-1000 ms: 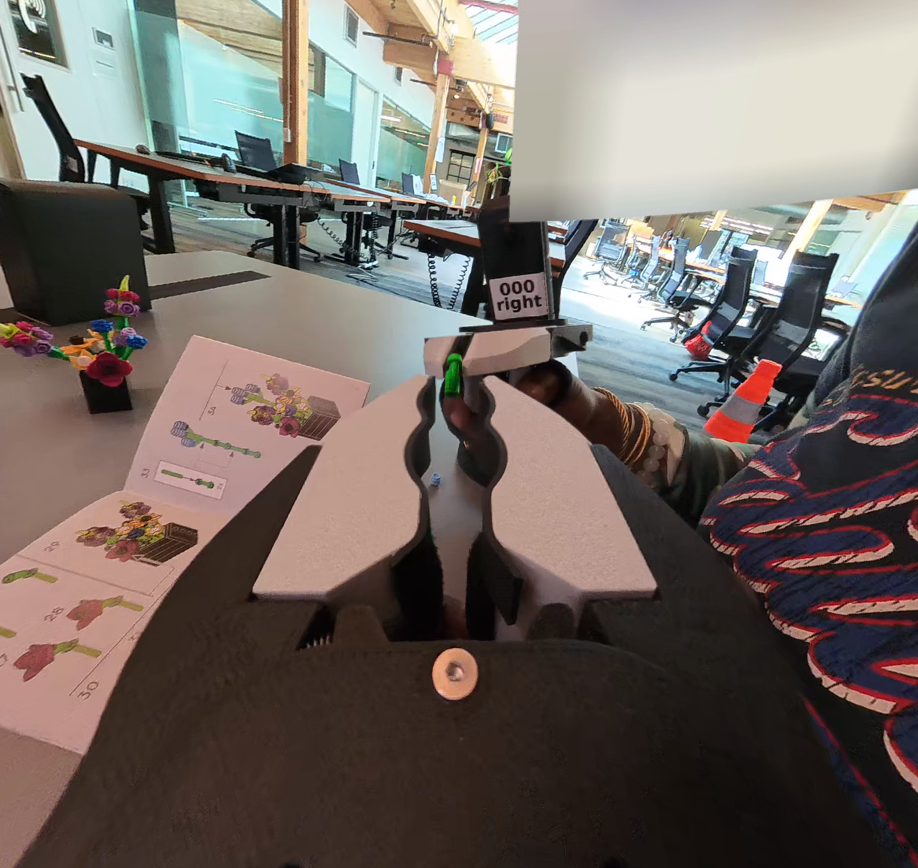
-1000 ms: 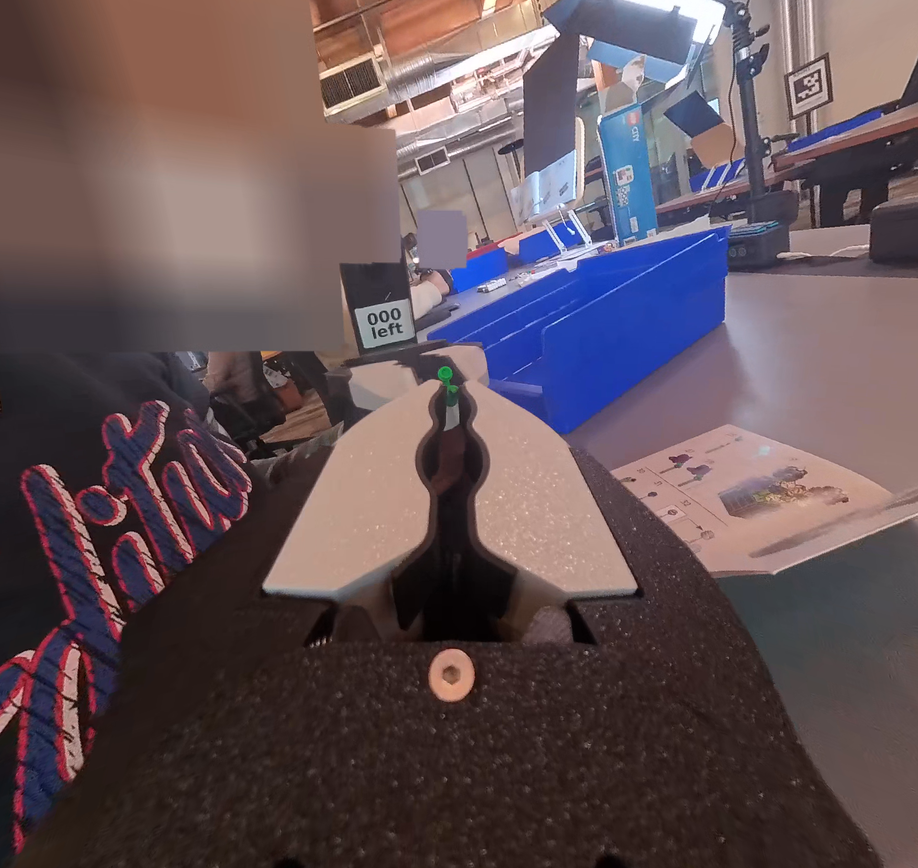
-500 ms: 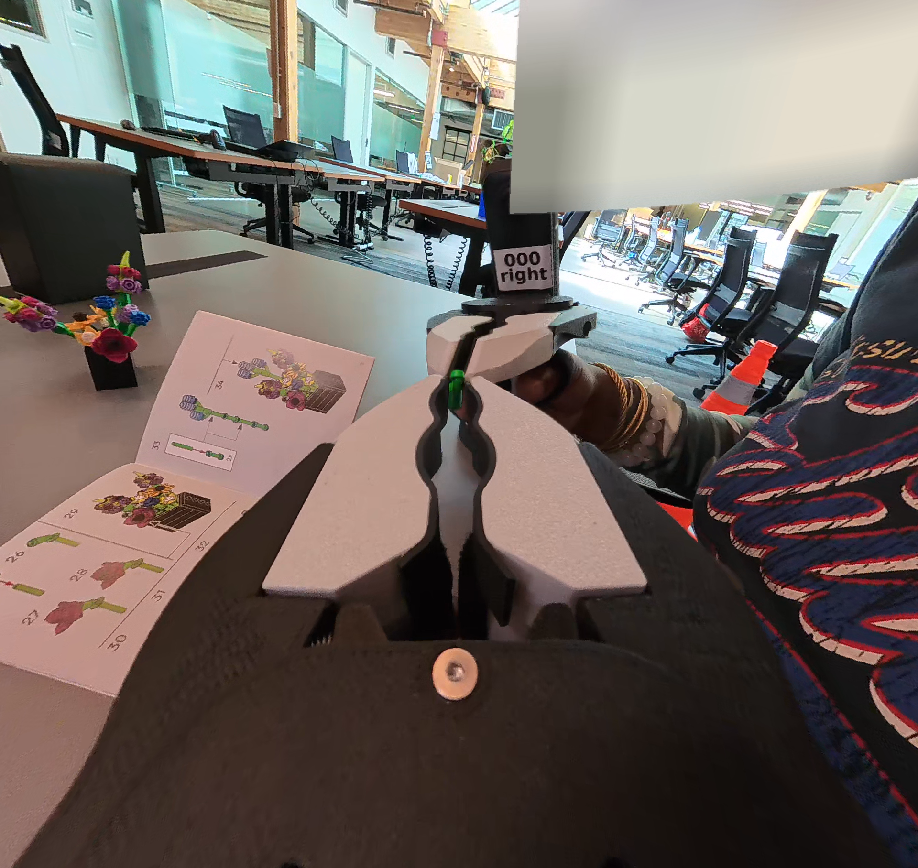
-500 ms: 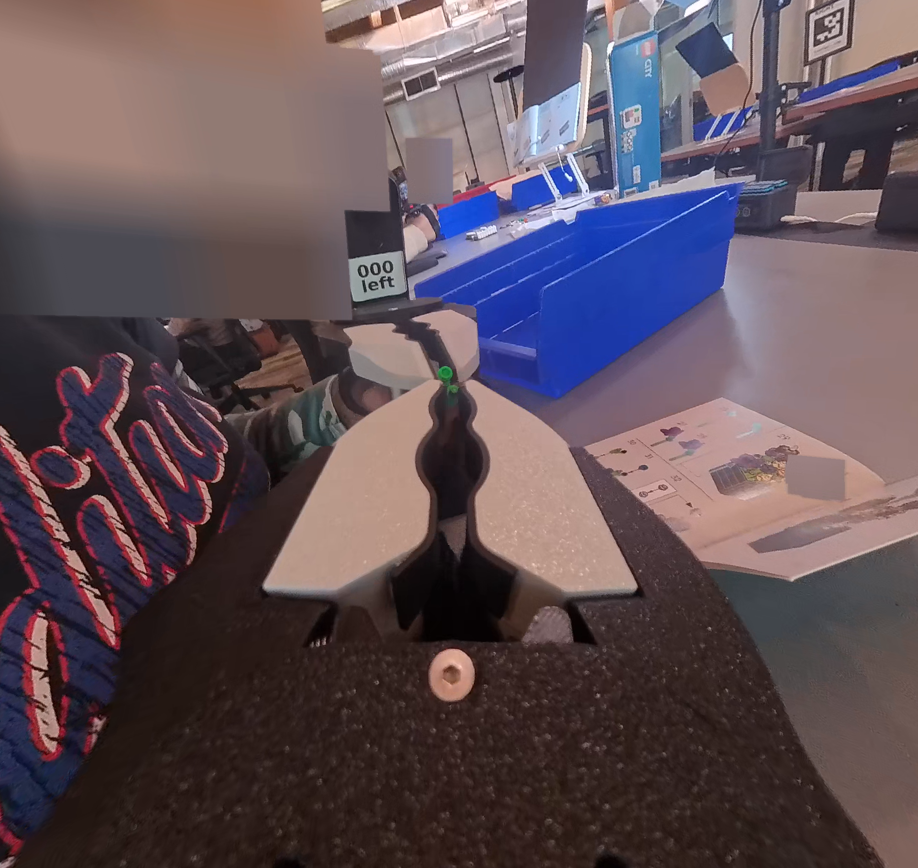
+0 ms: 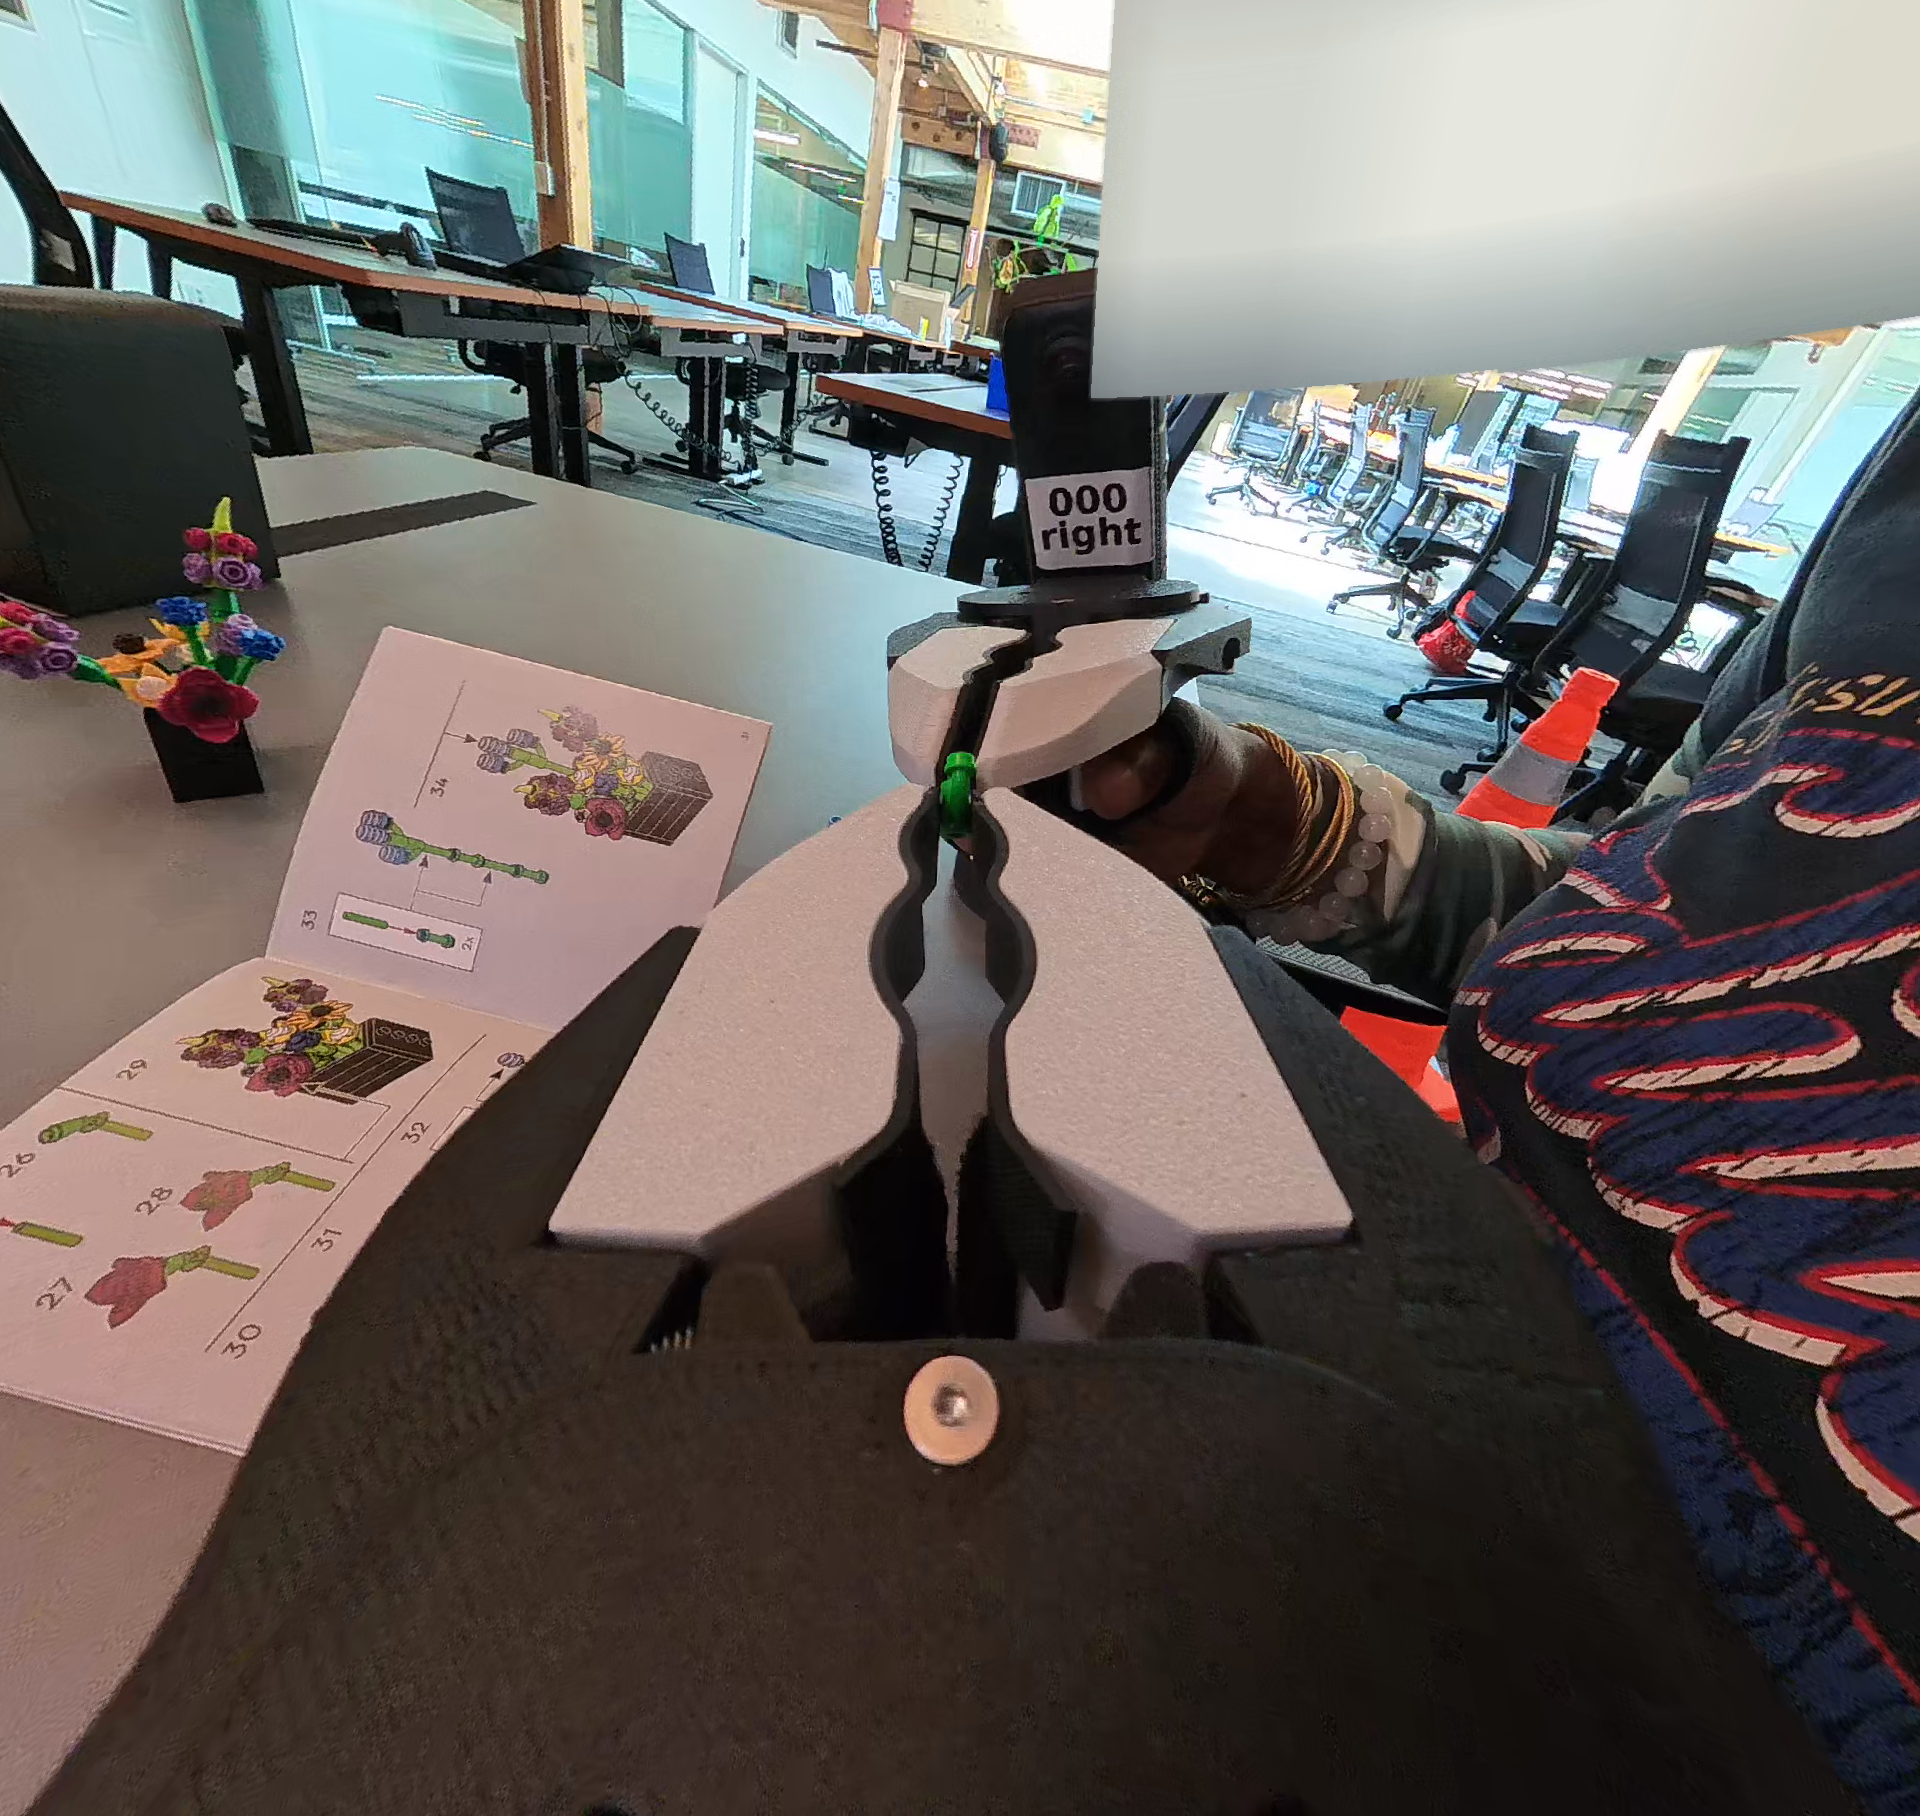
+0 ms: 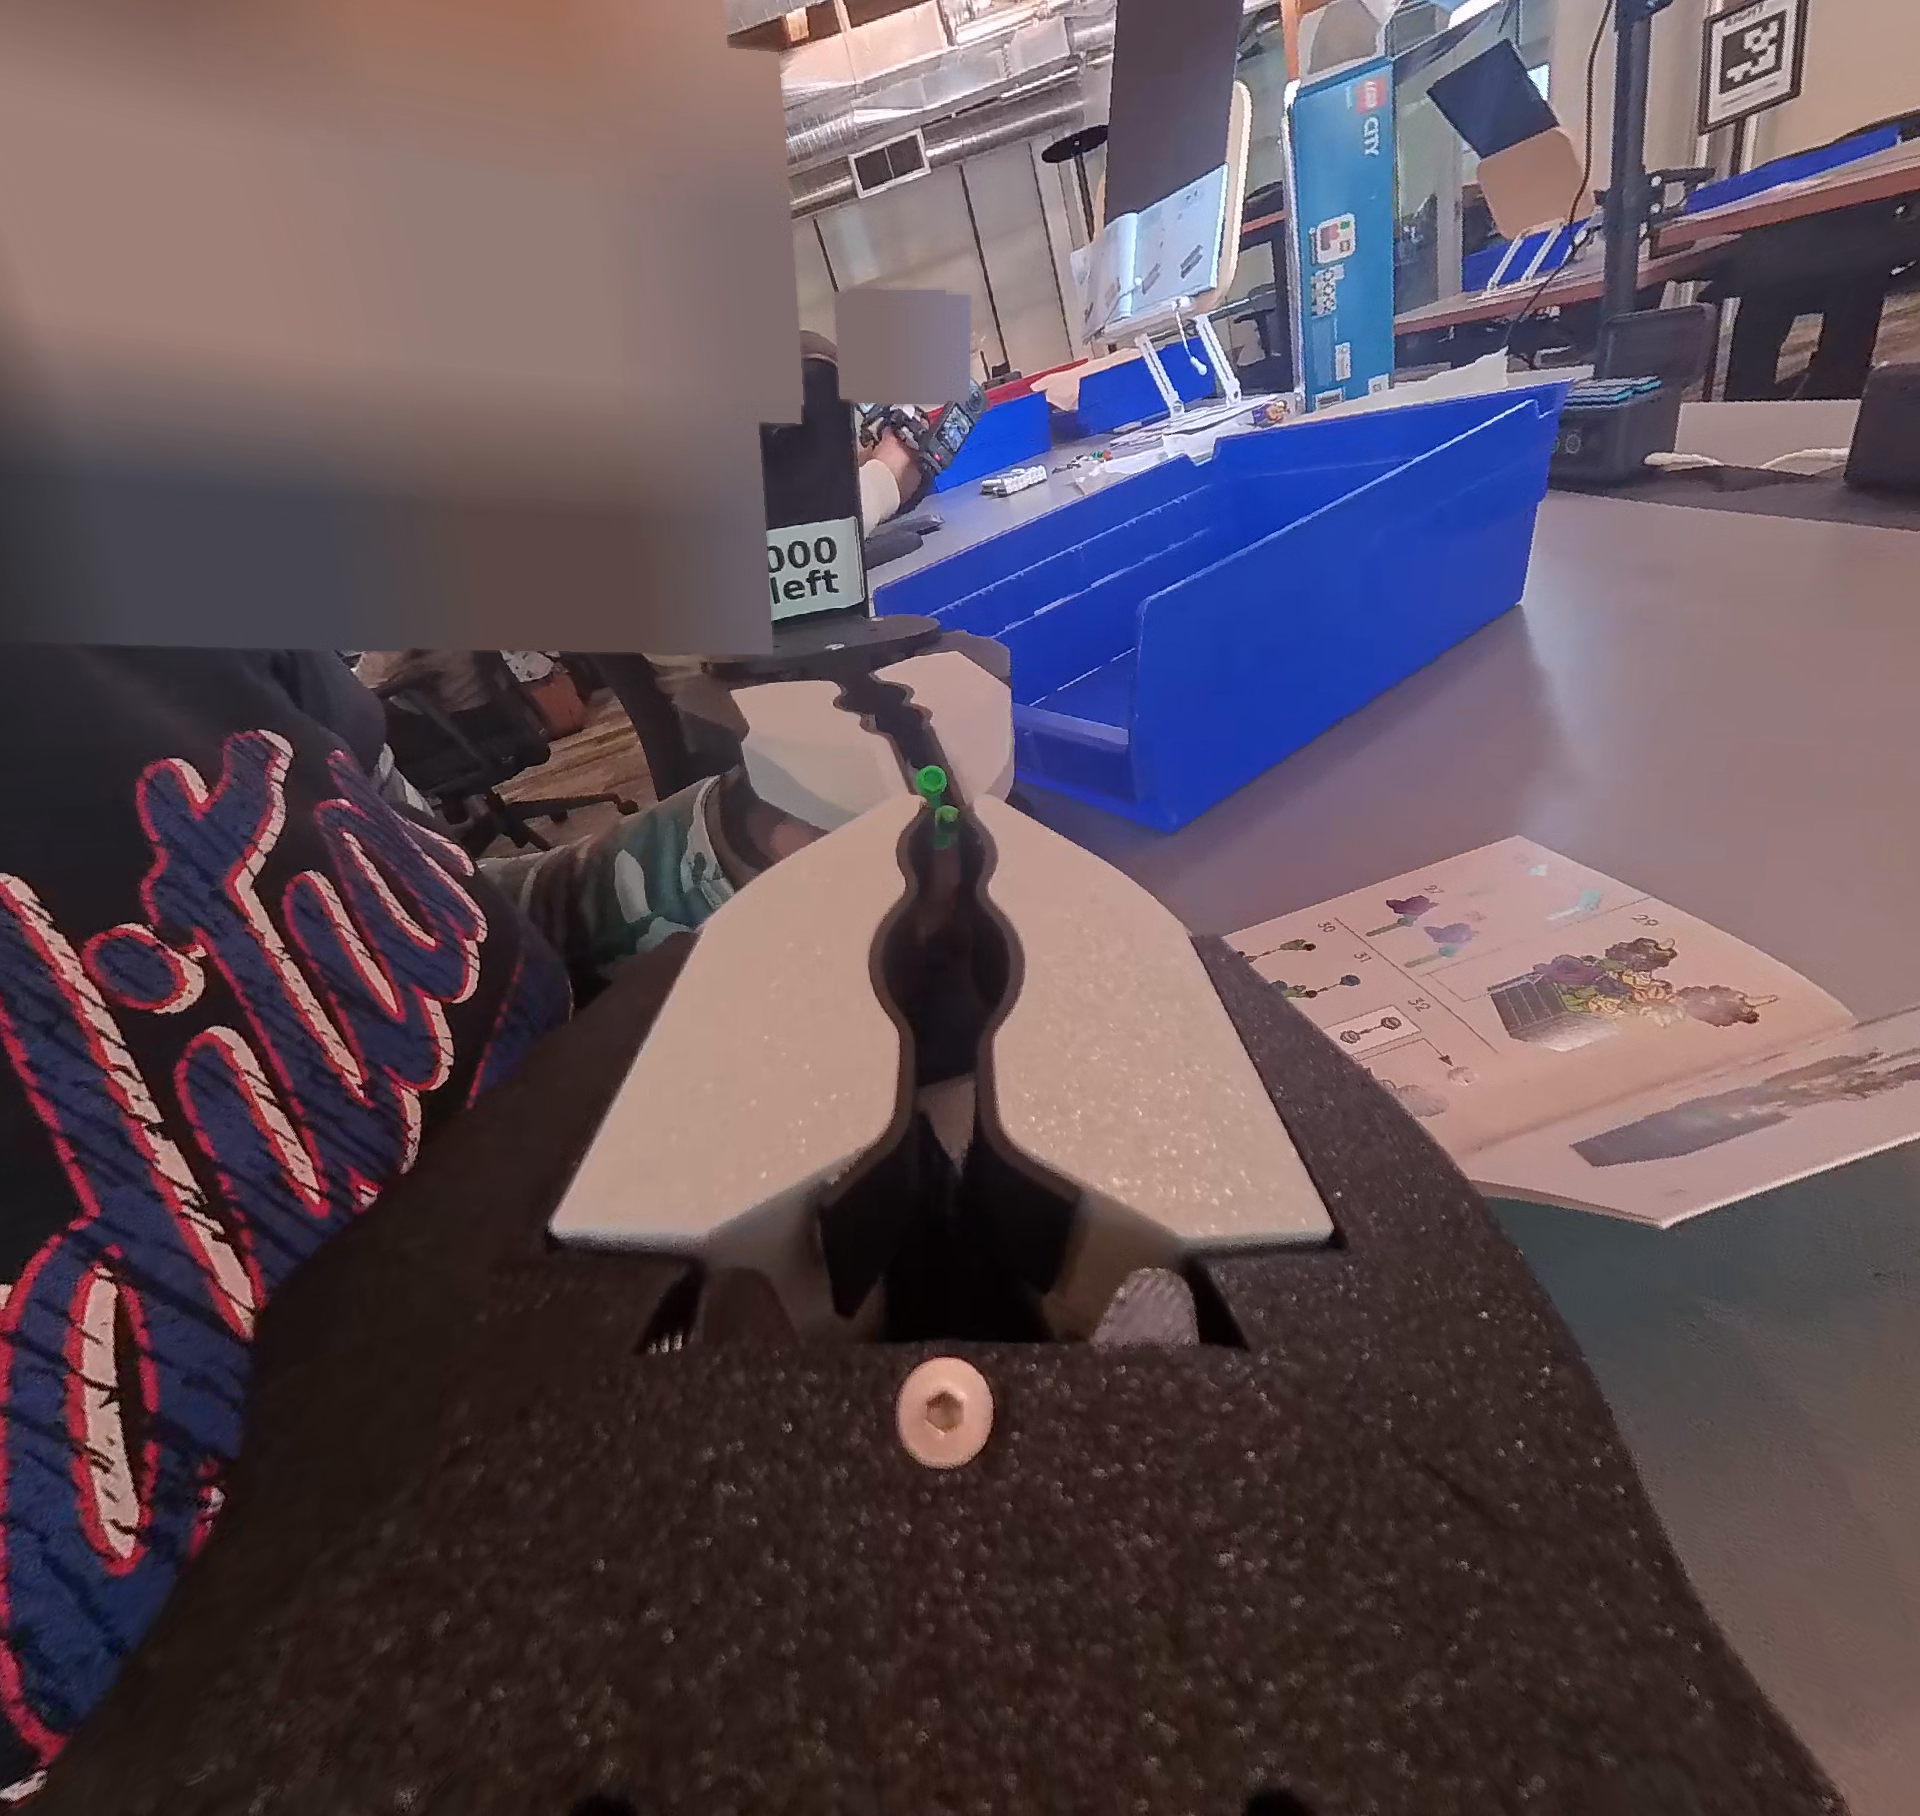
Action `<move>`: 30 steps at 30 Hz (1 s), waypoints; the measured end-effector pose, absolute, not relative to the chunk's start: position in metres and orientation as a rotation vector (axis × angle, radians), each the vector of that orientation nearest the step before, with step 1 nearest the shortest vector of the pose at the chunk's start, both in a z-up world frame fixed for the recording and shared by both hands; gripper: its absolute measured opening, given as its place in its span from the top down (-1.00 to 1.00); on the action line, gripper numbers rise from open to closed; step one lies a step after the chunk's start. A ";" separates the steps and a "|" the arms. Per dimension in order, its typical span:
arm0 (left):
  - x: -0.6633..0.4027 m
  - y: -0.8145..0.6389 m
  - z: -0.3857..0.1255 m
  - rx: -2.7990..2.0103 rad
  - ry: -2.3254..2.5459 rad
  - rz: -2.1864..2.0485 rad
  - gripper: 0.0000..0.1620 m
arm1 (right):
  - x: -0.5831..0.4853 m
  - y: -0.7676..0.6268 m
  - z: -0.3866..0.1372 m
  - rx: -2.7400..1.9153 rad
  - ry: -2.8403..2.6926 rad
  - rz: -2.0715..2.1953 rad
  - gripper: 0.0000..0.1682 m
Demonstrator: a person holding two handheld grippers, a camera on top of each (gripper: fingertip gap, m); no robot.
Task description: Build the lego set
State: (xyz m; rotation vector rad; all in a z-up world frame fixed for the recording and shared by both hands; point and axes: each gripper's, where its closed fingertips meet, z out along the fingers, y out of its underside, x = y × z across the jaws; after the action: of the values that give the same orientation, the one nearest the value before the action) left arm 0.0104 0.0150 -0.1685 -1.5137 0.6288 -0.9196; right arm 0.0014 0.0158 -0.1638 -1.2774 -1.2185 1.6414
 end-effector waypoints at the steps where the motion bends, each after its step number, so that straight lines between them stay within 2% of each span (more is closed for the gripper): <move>1: 0.010 0.015 -0.168 -1.511 0.623 -0.922 0.93 | 0.001 0.016 -0.164 -1.279 -1.219 1.636 0.95; 30: 0.010 0.015 -0.171 -1.521 0.620 -0.963 0.95 | 0.002 0.015 -0.168 -1.274 -1.265 1.596 0.95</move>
State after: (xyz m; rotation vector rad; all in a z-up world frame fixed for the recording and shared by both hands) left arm 0.0096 0.0151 -0.1710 -1.5208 0.6201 -0.9632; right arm 0.0015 0.0149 -0.1684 -1.2737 -1.2653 1.5963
